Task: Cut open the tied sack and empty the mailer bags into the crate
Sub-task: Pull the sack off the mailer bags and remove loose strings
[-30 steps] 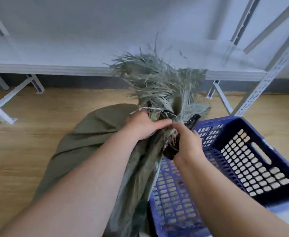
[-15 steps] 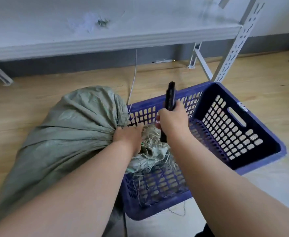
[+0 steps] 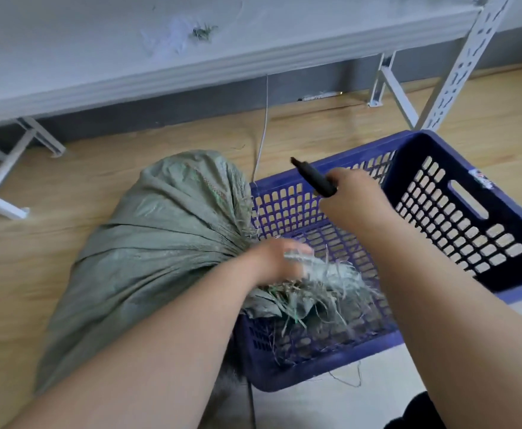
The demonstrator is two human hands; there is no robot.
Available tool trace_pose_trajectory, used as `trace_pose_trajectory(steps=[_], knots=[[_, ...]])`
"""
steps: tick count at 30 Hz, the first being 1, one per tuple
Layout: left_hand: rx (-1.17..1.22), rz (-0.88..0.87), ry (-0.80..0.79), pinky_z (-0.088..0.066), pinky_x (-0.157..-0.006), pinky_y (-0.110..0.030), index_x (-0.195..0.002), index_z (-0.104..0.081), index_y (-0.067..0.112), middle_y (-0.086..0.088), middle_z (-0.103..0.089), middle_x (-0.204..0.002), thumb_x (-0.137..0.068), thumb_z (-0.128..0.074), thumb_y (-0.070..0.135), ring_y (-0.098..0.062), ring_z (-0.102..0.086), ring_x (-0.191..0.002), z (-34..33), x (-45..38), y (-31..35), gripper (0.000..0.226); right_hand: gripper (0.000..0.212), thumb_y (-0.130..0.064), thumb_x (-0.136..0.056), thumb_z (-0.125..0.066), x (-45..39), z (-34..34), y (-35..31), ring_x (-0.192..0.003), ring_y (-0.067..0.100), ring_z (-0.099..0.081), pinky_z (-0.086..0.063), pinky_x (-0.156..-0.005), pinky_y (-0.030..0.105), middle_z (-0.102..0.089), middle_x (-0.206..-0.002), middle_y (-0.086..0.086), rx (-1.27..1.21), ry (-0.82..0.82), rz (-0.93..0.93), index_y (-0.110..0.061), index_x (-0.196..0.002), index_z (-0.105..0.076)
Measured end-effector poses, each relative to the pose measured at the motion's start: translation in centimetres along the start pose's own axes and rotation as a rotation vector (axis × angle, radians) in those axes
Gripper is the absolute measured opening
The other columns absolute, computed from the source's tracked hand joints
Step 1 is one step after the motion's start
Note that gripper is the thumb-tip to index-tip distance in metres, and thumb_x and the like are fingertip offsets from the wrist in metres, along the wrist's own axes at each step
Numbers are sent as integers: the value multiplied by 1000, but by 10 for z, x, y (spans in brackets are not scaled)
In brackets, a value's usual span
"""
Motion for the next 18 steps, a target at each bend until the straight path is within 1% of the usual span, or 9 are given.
trace_pose_trajectory(steps=[1, 3, 5, 8, 10, 12, 14, 16, 18], knots=[[218, -20, 89, -45, -86, -29, -127, -55, 39, 2, -44, -146, -90, -54, 19, -17, -53, -111, 13, 3, 1, 42, 26, -15, -85, -57, 2, -5, -3, -81, 27, -58, -47, -69, 32, -62, -99, 9, -53, -32, 10, -16, -110, -63], [358, -19, 315, -43, -63, -22, -109, -65, 36, 2, -60, -127, -92, -54, 12, -13, -55, -82, 45, 9, -1, 32, 22, -18, -85, -61, 4, -16, -7, -81, 26, -62, -50, -68, 33, -67, -94, 8, -167, -76, -10, -16, -106, -65], [169, 74, 582, -42, -57, -24, -92, -69, 34, 6, -67, -110, -92, -51, 9, -9, -53, -66, 76, 16, -5, 31, 20, -13, -82, -65, 7, -33, -9, -75, 25, -65, -58, -70, 39, -67, -92, 10, -364, -164, -75, -15, -102, -64], [-125, 213, 900, -41, -58, -26, -91, -68, 35, 10, -65, -109, -91, -49, 15, -13, -57, -74, 107, 29, -14, 27, 26, -4, -82, -65, 14, -62, -10, -64, 23, -69, -61, -66, 39, -68, -91, 13, -585, -338, -188, -14, -105, -62], [-240, 218, 724, -49, -75, -34, -107, -64, 37, 5, -57, -125, -87, -61, 22, -21, -59, -98, 109, 30, -22, 25, 32, -2, -85, -63, 16, -79, -6, -74, 28, -72, -61, -70, 44, -68, -95, 15, -545, -429, -216, -13, -114, -58], [-412, 247, 370, -42, -101, -45, -127, -55, 37, 0, -44, -140, -78, -75, 31, -27, -43, -126, 92, 29, -29, 54, 38, -2, -88, -58, 16, -89, 1, -86, 34, -70, -59, -77, 49, -65, -101, 18, -389, -487, -233, -13, -124, -52], [-639, 251, 252, -34, -107, -44, -134, -49, 37, 0, -41, -142, -74, -78, 34, -27, -33, -132, 70, 31, -34, 67, 44, 0, -88, -53, 13, -90, 9, -94, 36, -67, -56, -83, 49, -61, -104, 19, -267, -468, -248, -12, -130, -47], [-725, 203, 428, -43, -94, -38, -122, -61, 33, -1, -54, -128, -84, -70, 29, -24, -46, -116, 67, 30, -36, 40, 47, 1, -87, -52, 6, -84, 11, -96, 36, -64, -56, -83, 48, -60, -106, 16, -262, -376, -228, -14, -131, -46], [-426, 161, 743, -43, -68, -30, -105, -65, 30, 1, -65, -101, -92, -59, 26, -21, -56, -86, 80, 37, -33, 16, 41, -1, -86, -53, -3, -75, 8, -85, 30, -63, -56, -67, 42, -60, -93, 8, -275, -237, -161, -18, -123, -50]])
Point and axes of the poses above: each hand's wrist, its own x-axis away from the middle knuckle, its own z-axis out of the back of the hand, y = z × x, the point moved 3 cm from there along -x, towards the middle knuckle
